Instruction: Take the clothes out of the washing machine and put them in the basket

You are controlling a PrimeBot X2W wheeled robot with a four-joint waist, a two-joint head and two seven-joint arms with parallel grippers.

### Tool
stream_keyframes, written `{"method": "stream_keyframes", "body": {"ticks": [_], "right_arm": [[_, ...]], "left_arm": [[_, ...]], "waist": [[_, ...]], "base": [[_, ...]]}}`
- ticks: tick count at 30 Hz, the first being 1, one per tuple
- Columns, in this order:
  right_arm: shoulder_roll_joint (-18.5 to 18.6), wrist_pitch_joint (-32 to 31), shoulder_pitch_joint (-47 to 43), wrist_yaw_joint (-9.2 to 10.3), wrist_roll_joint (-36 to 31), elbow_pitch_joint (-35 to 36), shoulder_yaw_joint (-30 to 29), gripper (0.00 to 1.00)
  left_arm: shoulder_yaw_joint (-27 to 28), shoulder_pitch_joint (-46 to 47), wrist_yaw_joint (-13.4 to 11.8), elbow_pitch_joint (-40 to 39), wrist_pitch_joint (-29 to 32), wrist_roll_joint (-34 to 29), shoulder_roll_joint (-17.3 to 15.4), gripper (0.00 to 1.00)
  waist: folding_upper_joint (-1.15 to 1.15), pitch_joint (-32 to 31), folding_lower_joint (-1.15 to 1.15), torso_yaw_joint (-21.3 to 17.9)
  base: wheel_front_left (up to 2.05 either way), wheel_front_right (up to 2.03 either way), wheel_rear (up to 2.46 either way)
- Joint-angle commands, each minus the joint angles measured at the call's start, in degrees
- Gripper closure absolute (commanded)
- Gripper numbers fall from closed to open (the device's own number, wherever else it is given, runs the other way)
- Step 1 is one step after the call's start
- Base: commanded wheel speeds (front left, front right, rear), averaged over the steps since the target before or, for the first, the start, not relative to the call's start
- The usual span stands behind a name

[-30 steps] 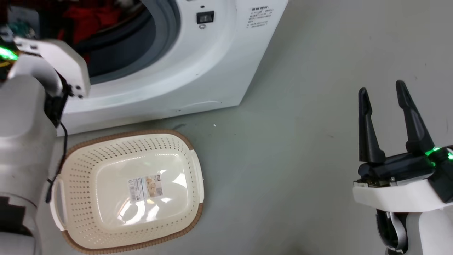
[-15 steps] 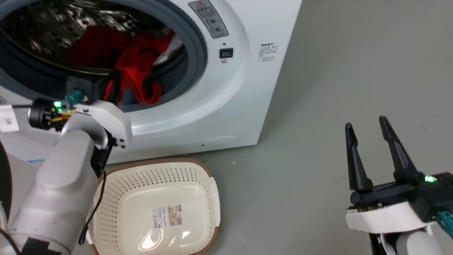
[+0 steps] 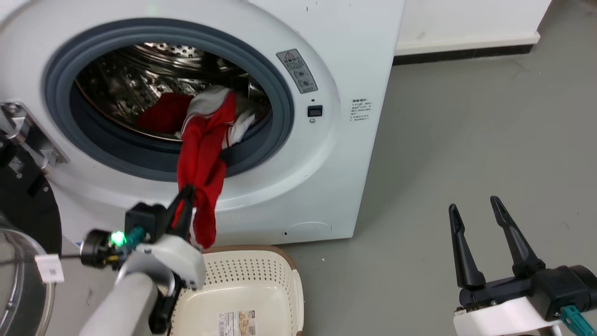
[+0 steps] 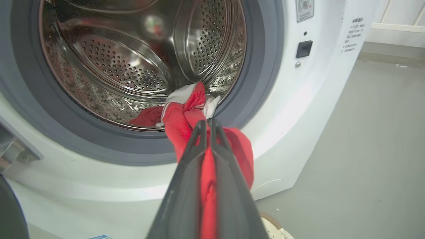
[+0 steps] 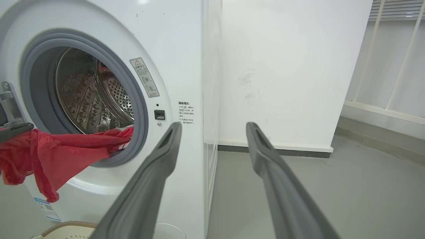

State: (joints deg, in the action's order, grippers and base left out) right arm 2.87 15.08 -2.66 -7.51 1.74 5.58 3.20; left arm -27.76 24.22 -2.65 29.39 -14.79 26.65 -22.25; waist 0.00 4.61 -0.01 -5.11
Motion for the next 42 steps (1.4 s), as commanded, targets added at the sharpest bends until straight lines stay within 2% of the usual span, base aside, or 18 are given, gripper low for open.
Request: {"method": "stream_keyframes", "body": {"ticks": [1,11,17,24,33,42], "right_arm": [[0.01,0.14,-0.92,0.04,-0.13,-0.21,0.02,0.0],[0.01,0.14,-2.41,0.04,-0.23,-0.37,-0.27,0.0],[0.02,0.14,-1.17,0.04,-0.39,-0.23,-0.05,0.0],[0.02,0.14,0.97,0.04,-0.69,0.28,-0.11,0.0],[-0.01,0.14,6.27,0.04,-0.35,1.24,-0.01,0.0],[0.0,0.14,10.99,0.04,0.85,1.96,-0.29,0.0]], "left_arm": [[-0.26,-2.51,-0.79,-1.69,0.19,0.34,-0.19,1.0],[-1.6,-16.71,-4.85,-13.52,3.8,2.21,-1.93,1.0],[-2.14,-19.62,-5.53,-12.88,4.14,3.32,-1.1,1.0],[-2.49,-17.54,-4.53,-6.06,3.3,3.68,0.4,1.0],[-1.9,-9.97,-0.69,9.99,1.28,5.42,4.07,1.0],[-1.75,-0.24,3.57,25.88,0.38,6.15,7.1,1.0]], "waist": [[0.0,-1.21,0.01,0.45],[0.0,-3.08,0.01,0.52],[0.0,-1.0,0.01,-0.33],[0.0,3.34,0.01,-1.91],[0.0,12.8,0.01,-4.37],[0.0,21.63,0.01,-5.17]], "base": [[0.0,0.0,0.0],[0.0,0.0,0.0],[0.0,0.0,0.0],[0.0,0.0,0.0],[0.0,0.0,0.0],[0.0,0.0,0.0]]}}
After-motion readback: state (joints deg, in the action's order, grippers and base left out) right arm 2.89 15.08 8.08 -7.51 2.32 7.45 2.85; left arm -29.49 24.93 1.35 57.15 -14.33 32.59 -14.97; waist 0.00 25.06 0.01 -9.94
